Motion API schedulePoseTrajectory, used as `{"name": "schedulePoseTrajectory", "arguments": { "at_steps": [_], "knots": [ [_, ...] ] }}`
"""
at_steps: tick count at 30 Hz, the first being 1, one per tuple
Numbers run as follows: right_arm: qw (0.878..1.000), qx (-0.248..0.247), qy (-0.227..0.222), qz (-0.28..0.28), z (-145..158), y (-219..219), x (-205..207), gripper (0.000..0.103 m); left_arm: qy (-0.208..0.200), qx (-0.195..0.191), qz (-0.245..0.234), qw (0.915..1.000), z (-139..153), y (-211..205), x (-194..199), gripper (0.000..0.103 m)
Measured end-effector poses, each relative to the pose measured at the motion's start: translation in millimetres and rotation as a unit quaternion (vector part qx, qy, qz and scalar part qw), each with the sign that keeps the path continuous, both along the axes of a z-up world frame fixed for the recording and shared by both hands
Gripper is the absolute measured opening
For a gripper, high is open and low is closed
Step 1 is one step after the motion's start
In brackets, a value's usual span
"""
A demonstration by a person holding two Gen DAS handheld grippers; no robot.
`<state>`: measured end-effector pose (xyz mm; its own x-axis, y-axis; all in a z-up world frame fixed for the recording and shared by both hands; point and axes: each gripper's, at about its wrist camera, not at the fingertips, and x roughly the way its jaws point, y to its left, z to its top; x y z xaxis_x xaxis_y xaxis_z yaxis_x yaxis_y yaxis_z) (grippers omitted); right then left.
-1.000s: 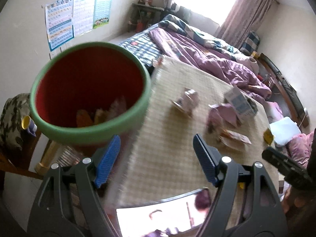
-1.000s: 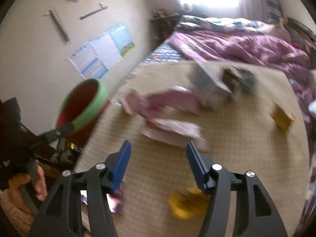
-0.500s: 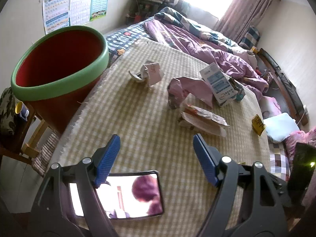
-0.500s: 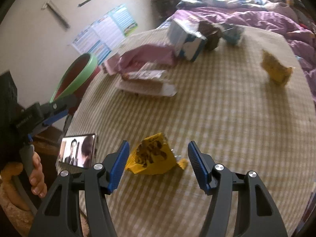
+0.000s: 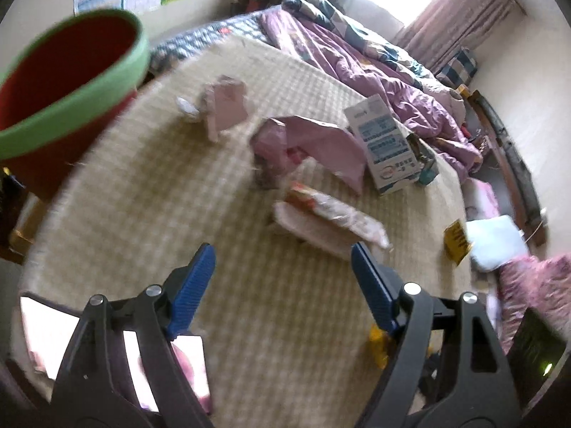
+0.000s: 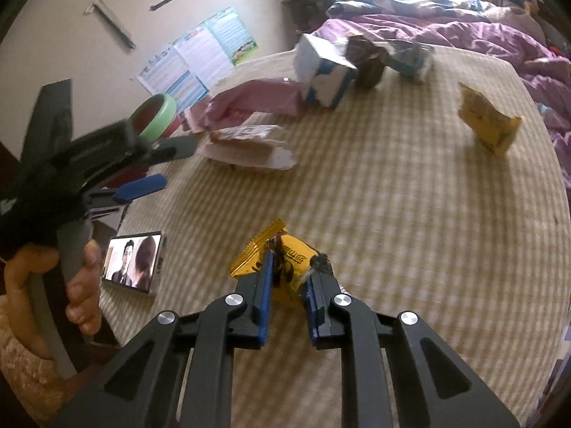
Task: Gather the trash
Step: 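Grasp a yellow wrapper with the right tool while the left tool grasps crumpled white paper, then carry both items over the green bucket and open both tools to drop them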
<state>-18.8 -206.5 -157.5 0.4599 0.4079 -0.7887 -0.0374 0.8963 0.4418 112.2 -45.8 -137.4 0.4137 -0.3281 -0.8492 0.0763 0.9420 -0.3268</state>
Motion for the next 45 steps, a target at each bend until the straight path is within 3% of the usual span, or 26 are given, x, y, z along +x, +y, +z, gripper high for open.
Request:
{"name": "schedulePoseTrajectory", "arguments": {
  "at_steps": [6, 10, 16, 22, 25, 27, 39, 45],
  "knots": [
    [1.0, 0.003, 0.0, -0.01, -0.3, -12.0, 0.4, 0.016, 0.003, 0.0, 0.002, 1.0, -10.1, -30.3, 24.2, 0.079],
    [1.0, 0.008, 0.0, -0.019, -1.8, -20.9, -1.7, 0.016, 0.038, -0.003, 0.024, 0.999, -27.3, -33.6, 34.1, 0.08],
    [1.0, 0.011, -0.001, -0.018, -2.4, -24.5, 0.8, 0.016, 0.029, 0.0, 0.025, 0.9993, -28.1, -35.1, 34.5, 0.08],
    [1.0, 0.01, -0.003, -0.011, -2.8, -20.5, 2.1, 0.016, 0.02, -0.004, 0.021, 0.9996, -22.0, -31.5, 33.4, 0.062],
    [1.0, 0.01, -0.003, -0.012, -2.4, -19.6, 2.3, 0.016, 0.013, -0.01, 0.016, 0.9997, -17.9, -29.5, 31.8, 0.047],
    [1.0, 0.01, -0.003, -0.013, -3.0, -20.2, 3.4, 0.016, 0.004, -0.01, 0.016, 0.9998, -11.7, -26.5, 30.4, 0.025],
    [1.0, 0.011, -0.003, -0.014, -2.0, -15.6, 4.1, 0.016, -0.014, -0.011, -0.019, 0.9997, 2.1, -22.3, 11.0, 0.024],
    [1.0, 0.01, -0.008, -0.021, 1.1, -16.0, 1.8, 0.016, -0.052, -0.01, -0.009, 0.9986, 24.7, -4.5, -1.6, 0.023]
  ]
}}
